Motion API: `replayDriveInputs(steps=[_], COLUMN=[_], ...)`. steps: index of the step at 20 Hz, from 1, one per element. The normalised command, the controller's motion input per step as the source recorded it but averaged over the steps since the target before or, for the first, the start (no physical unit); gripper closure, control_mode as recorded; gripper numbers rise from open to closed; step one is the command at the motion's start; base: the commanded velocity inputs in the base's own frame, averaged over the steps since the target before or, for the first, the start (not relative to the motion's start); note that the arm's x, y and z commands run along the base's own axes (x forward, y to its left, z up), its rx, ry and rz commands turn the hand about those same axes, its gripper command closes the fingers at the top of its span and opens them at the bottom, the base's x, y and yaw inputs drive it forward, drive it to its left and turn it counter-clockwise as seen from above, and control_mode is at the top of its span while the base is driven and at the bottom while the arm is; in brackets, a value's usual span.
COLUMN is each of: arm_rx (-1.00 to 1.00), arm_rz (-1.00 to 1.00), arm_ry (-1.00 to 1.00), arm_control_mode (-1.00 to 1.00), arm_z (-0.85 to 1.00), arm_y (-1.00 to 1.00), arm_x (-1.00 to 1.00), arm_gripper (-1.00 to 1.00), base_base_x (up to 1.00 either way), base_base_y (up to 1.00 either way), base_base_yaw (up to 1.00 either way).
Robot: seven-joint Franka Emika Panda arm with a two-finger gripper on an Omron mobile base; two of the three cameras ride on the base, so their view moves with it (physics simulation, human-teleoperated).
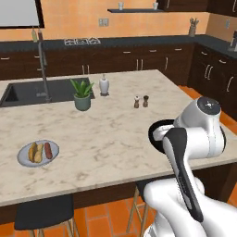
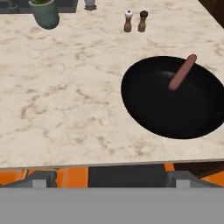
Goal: Place one bun and one sausage from the bowl on each plate.
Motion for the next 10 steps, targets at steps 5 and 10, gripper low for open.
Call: replayDriveInputs(steps=[5, 10], arm_rx=[0.0, 0.0], arm_rz=[0.0, 0.0], arm_ry=[0.0, 0.0], arm_control_mode=[1.0, 1.0], arm_z=[0.0, 0.0], arm_y=[0.0, 0.0], arm_x=[0.0, 0.0], arm_gripper=[-1.0, -1.0], base_base_x=[0.12, 0.09], base_base_y=[-0.95, -0.52], base_base_yaw=[-0.12, -0.19])
